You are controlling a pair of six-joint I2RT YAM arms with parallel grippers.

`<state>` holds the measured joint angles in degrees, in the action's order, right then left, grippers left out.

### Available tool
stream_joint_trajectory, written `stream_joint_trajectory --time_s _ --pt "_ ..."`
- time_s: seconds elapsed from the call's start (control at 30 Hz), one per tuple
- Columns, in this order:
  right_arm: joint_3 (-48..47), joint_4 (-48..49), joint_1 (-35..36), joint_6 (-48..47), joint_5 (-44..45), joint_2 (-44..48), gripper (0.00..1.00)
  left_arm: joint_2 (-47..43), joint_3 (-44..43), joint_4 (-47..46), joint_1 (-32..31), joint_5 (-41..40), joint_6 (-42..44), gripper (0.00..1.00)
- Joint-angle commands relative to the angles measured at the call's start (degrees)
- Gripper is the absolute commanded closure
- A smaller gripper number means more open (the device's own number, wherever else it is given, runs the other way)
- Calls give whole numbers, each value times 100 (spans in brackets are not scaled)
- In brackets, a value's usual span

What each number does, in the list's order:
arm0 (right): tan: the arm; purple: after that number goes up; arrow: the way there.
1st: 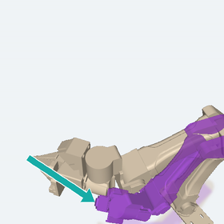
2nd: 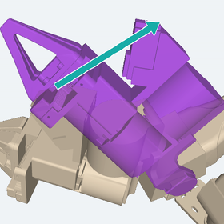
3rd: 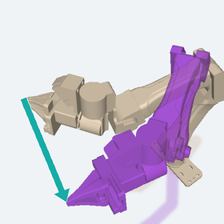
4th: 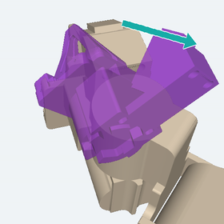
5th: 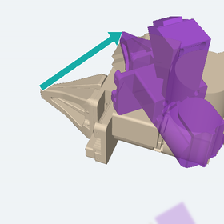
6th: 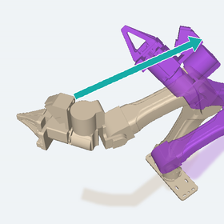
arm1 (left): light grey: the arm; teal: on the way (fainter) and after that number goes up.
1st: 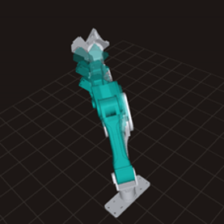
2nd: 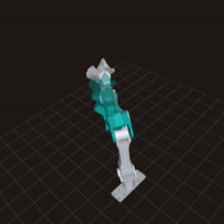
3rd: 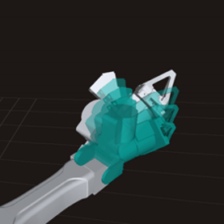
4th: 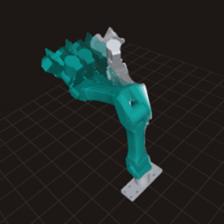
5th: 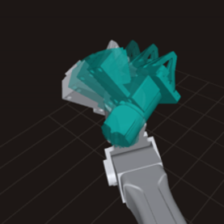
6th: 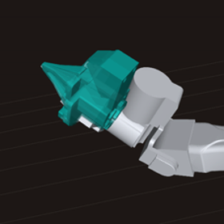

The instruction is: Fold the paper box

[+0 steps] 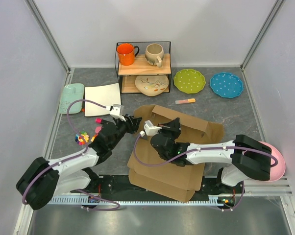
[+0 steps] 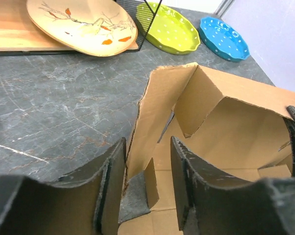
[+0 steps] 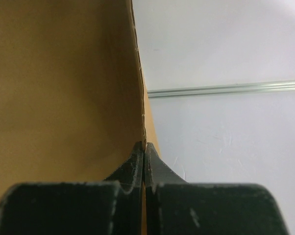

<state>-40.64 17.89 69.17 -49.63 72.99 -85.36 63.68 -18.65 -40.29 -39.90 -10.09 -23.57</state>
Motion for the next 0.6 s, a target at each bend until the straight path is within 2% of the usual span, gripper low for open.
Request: stream_joint_trajectory --time_s 0.0,0.17,0.27,0.33,0.4,0.57 --pt "109 338 27 -21 207 -200 100 -575 -226 767 9 -371 19 50" --pt "162 321 27 58 207 -121 100 -1443 -332 1830 0 -643 -68 47" --pt "171 320 62 76 233 -77 100 -2067 -209 2209 17 -1195 -331 45" --pt "179 355 71 67 224 -60 100 -2254 -69 2245 26 -1872 -559 40" --pt "197 408 79 23 215 -51 100 -2229 45 2114 122 -2180 -639 40" --pt "197 496 141 -91 216 19 100 -1123 -357 2078 579 -1656 -894 40"
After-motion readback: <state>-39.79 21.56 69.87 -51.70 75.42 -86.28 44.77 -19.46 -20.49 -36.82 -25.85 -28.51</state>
